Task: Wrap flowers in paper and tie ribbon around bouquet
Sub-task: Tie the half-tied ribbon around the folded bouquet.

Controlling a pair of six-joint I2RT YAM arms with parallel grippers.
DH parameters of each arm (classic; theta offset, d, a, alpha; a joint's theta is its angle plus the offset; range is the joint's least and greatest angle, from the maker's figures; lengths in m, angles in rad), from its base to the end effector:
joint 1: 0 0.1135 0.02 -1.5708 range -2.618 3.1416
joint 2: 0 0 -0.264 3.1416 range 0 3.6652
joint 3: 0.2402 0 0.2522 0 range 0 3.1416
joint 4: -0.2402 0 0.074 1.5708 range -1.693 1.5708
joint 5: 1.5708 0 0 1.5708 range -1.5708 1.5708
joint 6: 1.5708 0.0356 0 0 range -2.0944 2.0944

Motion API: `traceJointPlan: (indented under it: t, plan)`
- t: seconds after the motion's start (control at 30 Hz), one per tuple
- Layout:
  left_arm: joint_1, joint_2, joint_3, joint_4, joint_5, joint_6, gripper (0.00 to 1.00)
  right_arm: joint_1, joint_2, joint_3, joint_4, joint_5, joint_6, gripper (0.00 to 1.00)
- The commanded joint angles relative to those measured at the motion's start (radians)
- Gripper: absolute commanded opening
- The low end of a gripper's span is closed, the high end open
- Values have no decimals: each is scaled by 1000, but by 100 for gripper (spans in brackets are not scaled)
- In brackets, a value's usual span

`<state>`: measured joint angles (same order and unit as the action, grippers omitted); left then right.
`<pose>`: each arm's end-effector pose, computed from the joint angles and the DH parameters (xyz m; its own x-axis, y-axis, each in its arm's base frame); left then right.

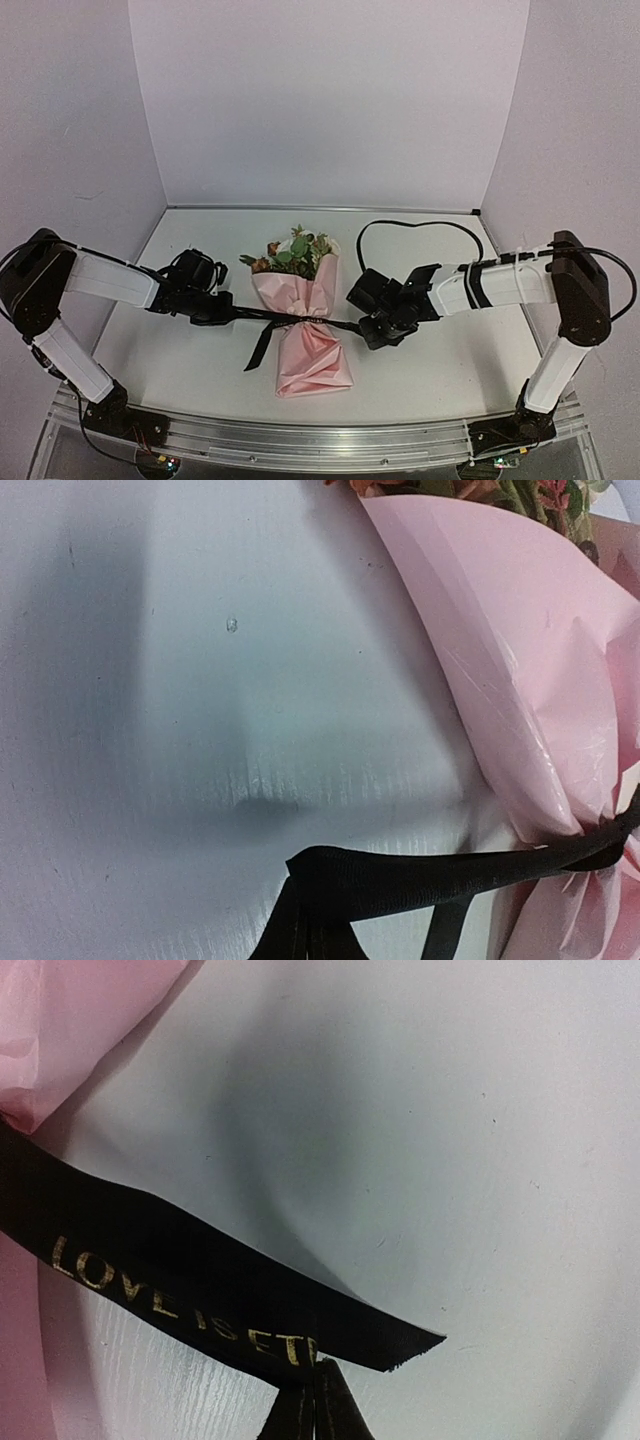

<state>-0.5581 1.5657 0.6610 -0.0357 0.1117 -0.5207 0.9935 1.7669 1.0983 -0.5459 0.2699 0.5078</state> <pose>0.2368 -0.1525 0.1336 -0.8840 -0.0310 -0.4666 0.1640 0.9139 -0.3714 0.1928 0.2786 0.1662 -0.8150 -0.3925 -0.4263 -0.4126 0.9096 -0.0488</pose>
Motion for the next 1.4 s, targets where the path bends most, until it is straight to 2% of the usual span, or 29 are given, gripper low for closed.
traceJointPlan:
  t: [0.0,0.3,0.57,0.73,0.93,1.0,1.03,1.07,1.17,1.27,1.3,1.33,1.37]
  plan:
    - [100,-40,-48,1,16,-47,0,-34,-53,-65,-136,96,66,0]
    - [212,-74,-90,27,110,-73,0,-67,-82,-93,-134,88,110,0]
    - [209,-67,-40,17,183,-23,0,21,-73,-47,-81,-27,189,0]
    - [199,-54,28,-22,155,26,0,71,-66,-48,-30,-38,250,0]
    - [185,-42,90,-71,170,59,0,73,-77,-44,-26,-22,222,0]
    - [180,-56,103,-95,176,64,0,73,-92,-34,-28,-33,200,9]
    - [180,-66,108,-111,175,64,5,73,-100,-26,-32,-38,189,19]
    - [179,-83,113,-130,170,63,15,73,-110,-18,-36,-41,181,30]
    - [178,-156,124,-175,137,55,51,73,-157,-5,-51,-33,155,62]
    - [177,-226,158,-222,115,62,73,71,-212,7,-77,-6,114,89]
    - [178,-246,173,-239,112,68,84,68,-230,9,-83,3,100,96]
    - [178,-267,192,-255,111,75,97,62,-250,9,-85,8,86,98]
    - [178,-290,207,-266,111,81,99,53,-272,8,-87,11,73,98]
